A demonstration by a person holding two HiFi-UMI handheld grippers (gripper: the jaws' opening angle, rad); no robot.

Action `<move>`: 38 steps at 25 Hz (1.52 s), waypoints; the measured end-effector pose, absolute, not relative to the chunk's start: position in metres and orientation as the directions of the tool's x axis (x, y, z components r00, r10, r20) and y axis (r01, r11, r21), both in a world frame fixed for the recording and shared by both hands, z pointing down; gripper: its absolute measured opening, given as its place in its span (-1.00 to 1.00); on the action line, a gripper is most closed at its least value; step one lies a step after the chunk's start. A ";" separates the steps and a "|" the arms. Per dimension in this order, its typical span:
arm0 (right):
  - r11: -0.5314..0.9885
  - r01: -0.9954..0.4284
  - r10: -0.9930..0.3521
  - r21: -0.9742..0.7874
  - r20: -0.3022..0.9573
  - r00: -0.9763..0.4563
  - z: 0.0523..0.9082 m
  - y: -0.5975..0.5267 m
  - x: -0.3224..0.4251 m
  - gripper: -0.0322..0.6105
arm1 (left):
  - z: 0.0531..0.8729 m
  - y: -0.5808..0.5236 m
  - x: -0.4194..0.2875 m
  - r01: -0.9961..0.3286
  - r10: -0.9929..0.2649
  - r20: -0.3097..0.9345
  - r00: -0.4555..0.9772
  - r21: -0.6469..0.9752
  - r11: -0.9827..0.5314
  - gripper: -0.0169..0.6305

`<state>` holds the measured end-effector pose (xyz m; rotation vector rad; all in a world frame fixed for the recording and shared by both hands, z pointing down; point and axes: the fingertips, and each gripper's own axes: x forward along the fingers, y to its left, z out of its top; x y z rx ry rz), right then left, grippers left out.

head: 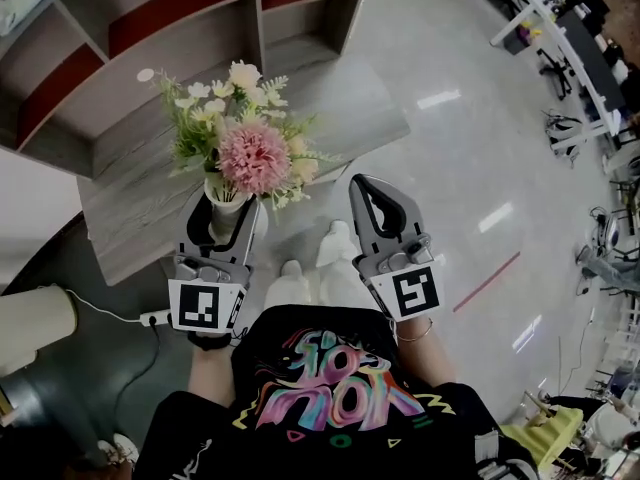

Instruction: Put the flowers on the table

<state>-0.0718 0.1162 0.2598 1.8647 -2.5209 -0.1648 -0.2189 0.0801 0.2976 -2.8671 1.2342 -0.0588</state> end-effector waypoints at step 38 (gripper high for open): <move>0.666 -0.743 -0.741 0.069 -0.052 -0.669 0.306 -0.196 0.117 -0.85 | 0.336 -0.174 -0.021 -0.938 -0.940 0.019 0.342 -0.049 -0.342 -0.16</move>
